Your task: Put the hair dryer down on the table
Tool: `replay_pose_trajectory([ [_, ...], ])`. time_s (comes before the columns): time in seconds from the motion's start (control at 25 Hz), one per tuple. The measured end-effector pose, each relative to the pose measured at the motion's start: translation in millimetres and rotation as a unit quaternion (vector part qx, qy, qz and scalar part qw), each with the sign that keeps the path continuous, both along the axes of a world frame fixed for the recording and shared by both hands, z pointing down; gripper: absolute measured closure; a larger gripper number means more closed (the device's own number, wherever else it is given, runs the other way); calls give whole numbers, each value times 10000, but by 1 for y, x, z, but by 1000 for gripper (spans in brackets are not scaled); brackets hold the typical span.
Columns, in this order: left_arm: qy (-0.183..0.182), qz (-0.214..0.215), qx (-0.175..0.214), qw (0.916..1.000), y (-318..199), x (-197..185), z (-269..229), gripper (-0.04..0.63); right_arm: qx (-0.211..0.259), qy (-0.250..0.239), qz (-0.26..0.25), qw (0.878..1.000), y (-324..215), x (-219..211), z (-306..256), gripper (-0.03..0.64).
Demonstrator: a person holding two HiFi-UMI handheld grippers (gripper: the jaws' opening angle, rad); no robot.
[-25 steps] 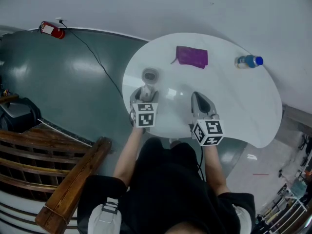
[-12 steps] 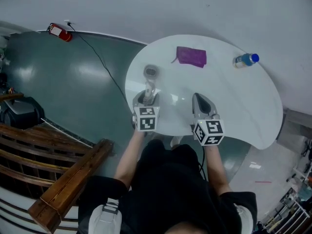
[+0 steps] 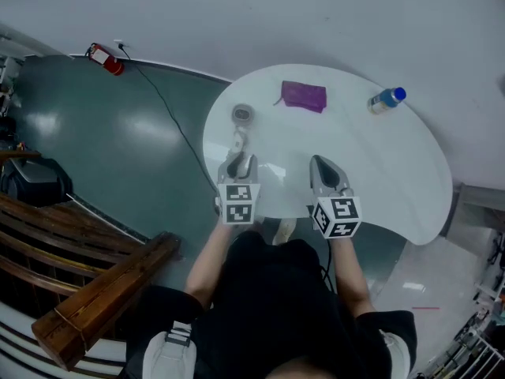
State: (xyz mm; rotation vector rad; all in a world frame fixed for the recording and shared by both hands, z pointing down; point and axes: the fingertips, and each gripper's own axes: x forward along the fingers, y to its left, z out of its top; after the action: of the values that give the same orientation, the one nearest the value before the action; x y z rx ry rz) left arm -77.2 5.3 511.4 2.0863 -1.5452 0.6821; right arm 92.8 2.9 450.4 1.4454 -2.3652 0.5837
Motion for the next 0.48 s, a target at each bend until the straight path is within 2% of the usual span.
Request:
replay_pose_trajectory([
  [0.48,149,44,937,9955,30,37,-75,557,481,4,4,9988,31,30,-38,612],
])
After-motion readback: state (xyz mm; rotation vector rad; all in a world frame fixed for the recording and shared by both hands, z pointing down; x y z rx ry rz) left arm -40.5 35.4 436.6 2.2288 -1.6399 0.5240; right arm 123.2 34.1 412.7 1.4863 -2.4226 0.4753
